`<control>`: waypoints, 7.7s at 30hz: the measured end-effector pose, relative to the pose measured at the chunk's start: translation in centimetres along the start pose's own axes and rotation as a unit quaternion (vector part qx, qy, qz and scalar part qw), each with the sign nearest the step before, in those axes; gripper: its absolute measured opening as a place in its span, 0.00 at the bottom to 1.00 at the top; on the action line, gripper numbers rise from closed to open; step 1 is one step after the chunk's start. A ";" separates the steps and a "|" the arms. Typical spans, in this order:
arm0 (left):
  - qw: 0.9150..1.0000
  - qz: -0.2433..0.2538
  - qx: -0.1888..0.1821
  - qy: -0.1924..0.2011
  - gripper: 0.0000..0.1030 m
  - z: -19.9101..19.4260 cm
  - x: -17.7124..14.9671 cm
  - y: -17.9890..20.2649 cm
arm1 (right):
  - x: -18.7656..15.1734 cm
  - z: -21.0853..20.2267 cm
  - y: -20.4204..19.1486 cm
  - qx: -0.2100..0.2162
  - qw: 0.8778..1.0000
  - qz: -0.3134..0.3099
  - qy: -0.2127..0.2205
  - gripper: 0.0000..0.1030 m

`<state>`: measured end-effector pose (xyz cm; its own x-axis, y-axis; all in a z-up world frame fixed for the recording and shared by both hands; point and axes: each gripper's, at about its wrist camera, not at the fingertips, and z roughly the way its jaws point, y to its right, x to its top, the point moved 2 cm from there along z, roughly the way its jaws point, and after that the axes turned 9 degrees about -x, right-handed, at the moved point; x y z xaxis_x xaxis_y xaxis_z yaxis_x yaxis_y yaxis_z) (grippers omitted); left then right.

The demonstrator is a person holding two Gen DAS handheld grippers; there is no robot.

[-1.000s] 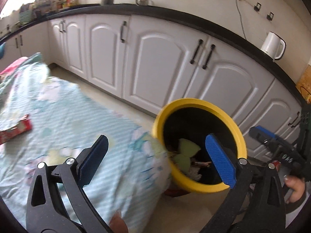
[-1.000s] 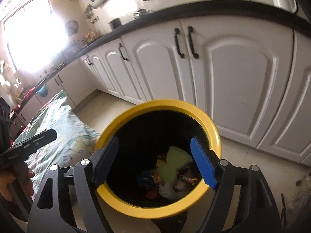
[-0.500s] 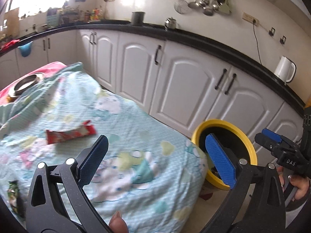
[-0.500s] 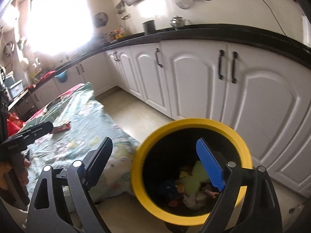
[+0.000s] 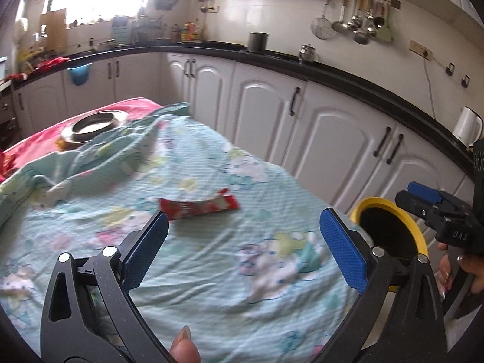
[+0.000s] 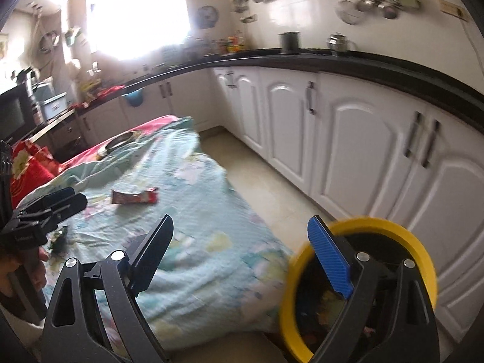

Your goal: Collect trash

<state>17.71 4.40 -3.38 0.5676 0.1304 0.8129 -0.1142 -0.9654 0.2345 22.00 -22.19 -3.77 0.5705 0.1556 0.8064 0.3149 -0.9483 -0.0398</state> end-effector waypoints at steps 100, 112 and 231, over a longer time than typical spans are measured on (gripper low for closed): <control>0.989 0.095 -0.093 -0.062 0.09 1.5 -1.6 10.6 | -3.7 -4.3 6.0 0.040 0.997 0.046 -0.042 0.12; 0.982 0.114 -0.137 -0.063 0.09 3.5 -1.1 16.0 | -4.9 -6.4 10.7 0.007 0.995 0.094 -0.024 0.12; 0.992 0.080 -0.061 0.079 0.89 -5.3 -5.1 12.7 | -12.3 -18.1 1.9 -0.217 0.943 0.092 0.234 0.94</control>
<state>9.02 -7.35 -1.76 0.3999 0.0219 0.9163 -0.2961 -0.9430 0.1517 1.85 -30.95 -3.09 0.1555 -0.0655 0.9857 -0.1548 -0.9871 -0.0412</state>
